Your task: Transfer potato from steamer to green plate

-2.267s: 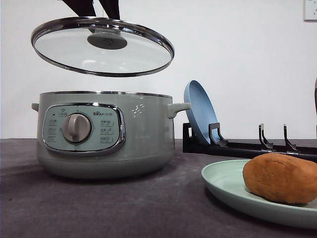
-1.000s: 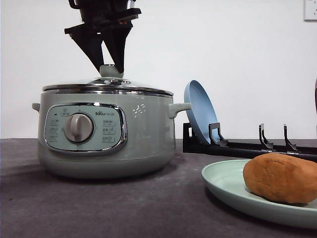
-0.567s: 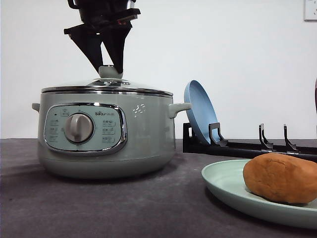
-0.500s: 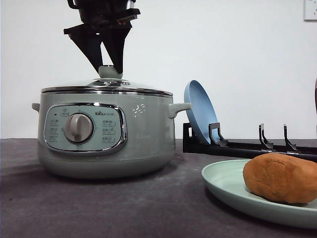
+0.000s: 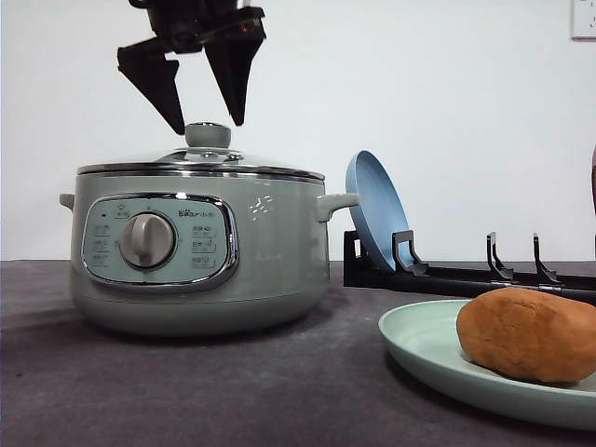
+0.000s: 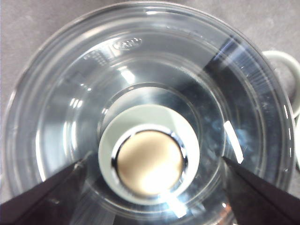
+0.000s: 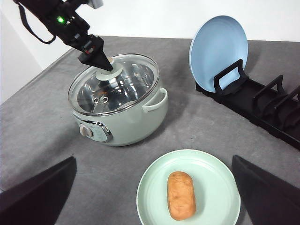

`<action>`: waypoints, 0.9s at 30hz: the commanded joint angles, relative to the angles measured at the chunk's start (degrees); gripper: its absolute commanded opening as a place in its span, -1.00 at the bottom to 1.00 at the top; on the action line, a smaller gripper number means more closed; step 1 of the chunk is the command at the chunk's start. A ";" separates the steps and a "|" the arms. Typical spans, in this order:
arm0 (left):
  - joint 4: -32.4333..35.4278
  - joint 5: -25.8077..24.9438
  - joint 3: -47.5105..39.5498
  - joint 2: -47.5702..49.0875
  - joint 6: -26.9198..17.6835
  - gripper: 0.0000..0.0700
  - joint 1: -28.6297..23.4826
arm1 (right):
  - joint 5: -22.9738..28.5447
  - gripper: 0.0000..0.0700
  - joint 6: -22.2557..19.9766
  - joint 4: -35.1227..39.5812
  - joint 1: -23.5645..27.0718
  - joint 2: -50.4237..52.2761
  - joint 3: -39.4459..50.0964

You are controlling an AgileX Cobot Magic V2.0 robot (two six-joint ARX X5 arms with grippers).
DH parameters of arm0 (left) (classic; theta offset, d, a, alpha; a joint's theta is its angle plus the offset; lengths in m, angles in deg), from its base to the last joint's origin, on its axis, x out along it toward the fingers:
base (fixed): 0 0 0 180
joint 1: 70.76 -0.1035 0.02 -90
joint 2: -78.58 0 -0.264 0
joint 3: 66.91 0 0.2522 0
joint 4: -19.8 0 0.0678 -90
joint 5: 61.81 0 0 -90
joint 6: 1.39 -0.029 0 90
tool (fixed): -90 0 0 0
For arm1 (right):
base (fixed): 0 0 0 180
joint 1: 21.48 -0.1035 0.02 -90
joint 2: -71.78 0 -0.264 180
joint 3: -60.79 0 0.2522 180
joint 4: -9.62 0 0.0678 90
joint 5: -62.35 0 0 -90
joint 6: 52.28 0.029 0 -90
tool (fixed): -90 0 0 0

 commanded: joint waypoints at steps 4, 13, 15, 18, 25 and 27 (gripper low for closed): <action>-0.84 -0.09 1.81 6.41 1.37 0.71 0.31 | 0.07 0.96 0.57 0.52 -0.26 -0.09 -1.09; -2.79 -0.11 1.41 18.76 1.33 0.70 0.31 | 0.07 0.96 0.53 0.52 -0.26 -0.09 -1.09; -2.41 -0.13 -0.20 21.98 1.32 0.70 0.31 | 0.07 0.96 0.50 0.52 -0.26 -0.09 -1.09; -0.09 -0.18 -5.86 28.05 1.33 0.70 0.31 | 0.05 0.96 0.48 0.50 -0.26 -0.09 -1.09; 10.18 -3.92 -27.26 46.45 1.34 0.70 0.31 | 0.08 0.96 -0.31 0.52 -0.26 -0.09 -1.09; 12.79 -4.80 -33.48 52.18 1.35 0.70 0.31 | 0.09 0.96 -0.51 0.52 -0.26 -0.09 -1.07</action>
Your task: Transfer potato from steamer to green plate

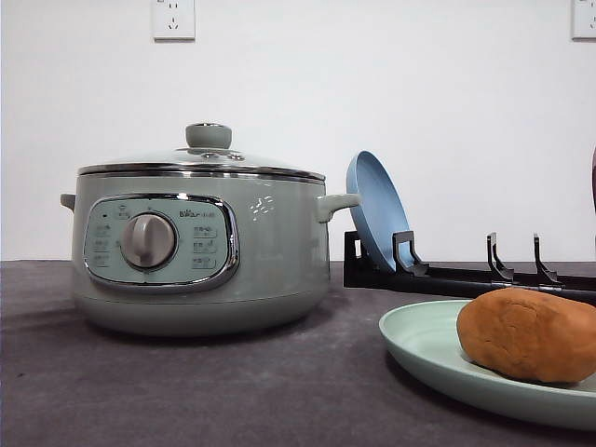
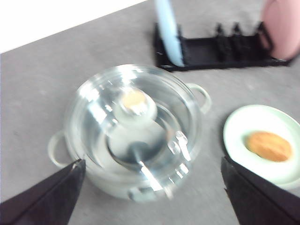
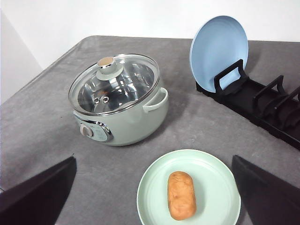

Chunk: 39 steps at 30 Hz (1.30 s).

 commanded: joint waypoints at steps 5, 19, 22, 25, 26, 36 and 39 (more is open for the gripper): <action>6.14 -2.39 -14.35 14.42 0.98 0.70 0.31 | 0.09 0.96 -1.50 0.52 -0.26 -0.09 -1.07; 0.60 -2.39 -23.23 29.01 4.11 0.70 0.31 | -0.43 0.96 -6.67 0.48 -0.26 -0.09 -1.07; 0.63 -2.39 -23.23 29.32 4.11 0.70 0.31 | -0.46 0.96 -6.63 0.48 -0.26 -0.09 -1.07; 0.66 -2.39 -23.22 29.29 4.11 0.70 0.31 | -0.46 0.96 -6.37 0.48 -0.26 -0.09 -1.07; 0.76 -2.39 -23.23 29.29 4.11 0.70 0.31 | -0.46 0.96 -6.30 0.48 -0.26 -0.09 -1.07; 0.86 -2.37 -23.23 29.16 3.70 -0.99 0.31 | -0.38 -0.95 -6.41 -0.02 -0.26 -0.09 -1.07; 0.59 -2.37 -23.23 29.14 3.79 -1.00 0.31 | -0.38 -0.93 -6.39 -0.02 -0.26 -0.09 -1.07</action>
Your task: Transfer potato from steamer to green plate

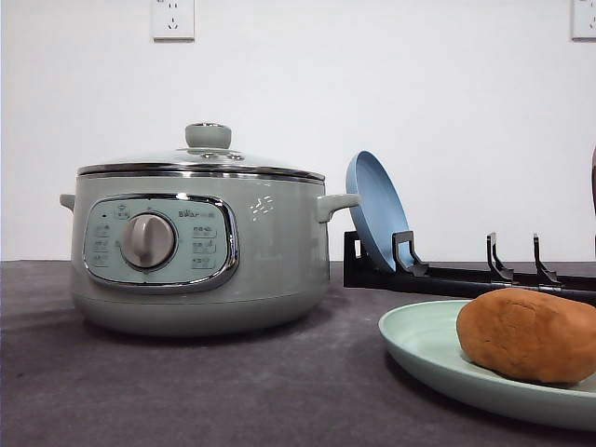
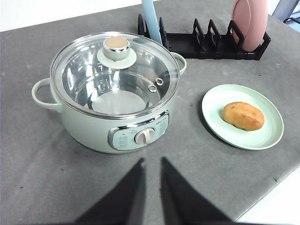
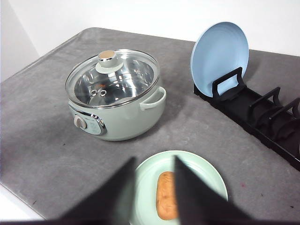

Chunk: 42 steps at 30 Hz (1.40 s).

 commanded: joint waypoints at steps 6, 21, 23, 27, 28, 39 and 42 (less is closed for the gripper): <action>0.15 -0.11 0.57 -0.25 -0.22 -1.00 0.31 | 0.04 -0.93 -0.36 0.42 -0.26 -0.09 -1.07; 0.09 -0.11 0.19 0.54 -0.20 -1.00 -0.73 | 0.02 -0.93 -0.36 0.42 -0.26 -0.09 -1.07; 0.53 -0.13 -0.66 0.56 -0.20 -1.00 -2.93 | 0.03 -0.93 -0.35 0.43 -0.26 -0.09 -1.07; 6.57 -0.13 -7.13 1.25 -0.21 -1.00 -9.66 | 0.03 -0.93 -0.35 0.43 -0.26 -0.09 -1.07; 8.80 -0.11 -9.49 1.78 -0.32 -1.00 -11.47 | 0.02 -0.93 -0.35 0.42 -0.26 -0.09 -1.07; 41.94 -0.11 -43.77 18.46 -0.29 -1.00 -25.38 | 0.02 -0.93 -0.35 0.42 -0.26 -0.09 -1.07; 46.92 -0.05 -50.68 23.08 -0.22 -1.00 -26.43 | 0.04 -0.93 -0.37 0.42 -0.26 -0.09 -1.07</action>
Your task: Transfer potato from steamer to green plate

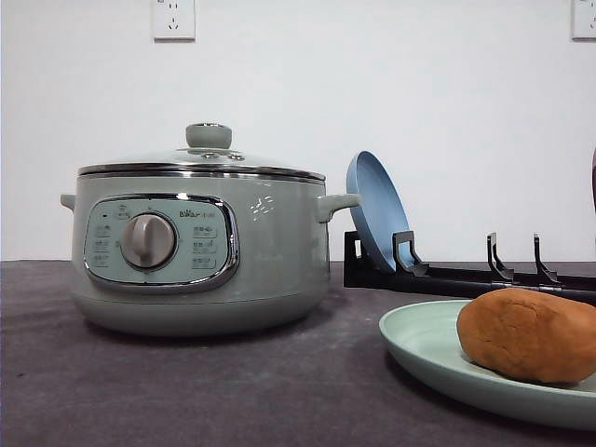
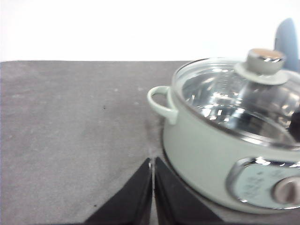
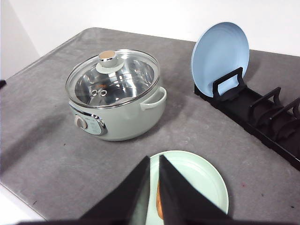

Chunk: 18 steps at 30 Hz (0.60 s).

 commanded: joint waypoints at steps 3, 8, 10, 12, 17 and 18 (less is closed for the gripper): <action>3.88 0.35 -5.85 4.05 0.07 -1.00 -0.70 | 0.03 -0.93 -0.35 0.41 -0.26 -0.09 -1.07; 3.88 4.62 -9.23 7.52 0.24 -1.00 -1.13 | 0.03 -0.93 -0.35 0.42 -0.26 -0.09 -1.07; 4.32 5.94 -10.02 7.74 0.33 -1.00 -1.13 | 0.04 -0.93 -0.35 0.41 -0.26 -0.09 -1.07; 4.32 6.23 -10.46 7.74 0.78 -1.00 -1.13 | 0.03 -0.93 -0.35 0.42 -0.26 -0.09 -1.07; 5.95 6.21 -12.85 7.74 3.06 -1.00 -1.01 | 0.03 -0.93 -0.37 0.42 -0.26 -0.09 -1.07; 6.80 6.23 -13.53 7.74 3.41 -1.00 -0.94 | 0.04 -0.93 -0.37 0.42 -0.26 -0.09 -1.07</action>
